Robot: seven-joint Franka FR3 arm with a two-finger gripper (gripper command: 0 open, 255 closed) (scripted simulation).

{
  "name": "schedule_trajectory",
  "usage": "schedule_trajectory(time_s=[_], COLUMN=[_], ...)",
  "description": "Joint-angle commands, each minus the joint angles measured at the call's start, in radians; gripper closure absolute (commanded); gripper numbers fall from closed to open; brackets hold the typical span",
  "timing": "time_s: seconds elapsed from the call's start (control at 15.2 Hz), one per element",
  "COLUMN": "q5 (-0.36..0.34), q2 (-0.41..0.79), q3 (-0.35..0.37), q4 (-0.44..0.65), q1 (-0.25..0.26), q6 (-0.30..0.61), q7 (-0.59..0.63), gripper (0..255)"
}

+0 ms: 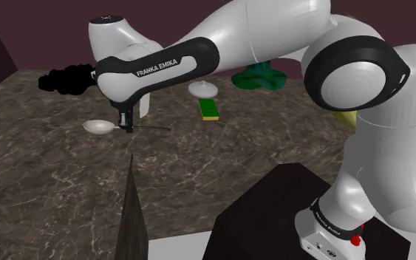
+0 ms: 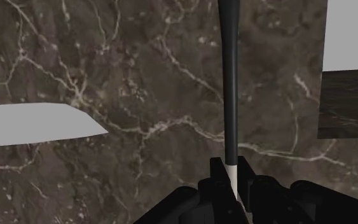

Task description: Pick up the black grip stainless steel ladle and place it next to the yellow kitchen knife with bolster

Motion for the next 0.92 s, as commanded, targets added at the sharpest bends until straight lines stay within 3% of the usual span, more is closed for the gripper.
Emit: schedule_trajectory(time_s=[0.0, 0.46, 0.53, 0.86], q5=[0.001, 0.001, 0.001, 0.001], q2=[0.011, 0.011, 0.011, 0.011], q3=[0.001, 0.001, 0.001, 0.001], q4=[-0.012, -0.012, -0.012, -0.012], q1=[-0.001, -0.001, -0.001, -0.001], q6=[0.023, 0.023, 0.023, 0.023], q7=[0.0, 0.0, 0.0, 0.0], gripper=[255, 255, 0, 0])
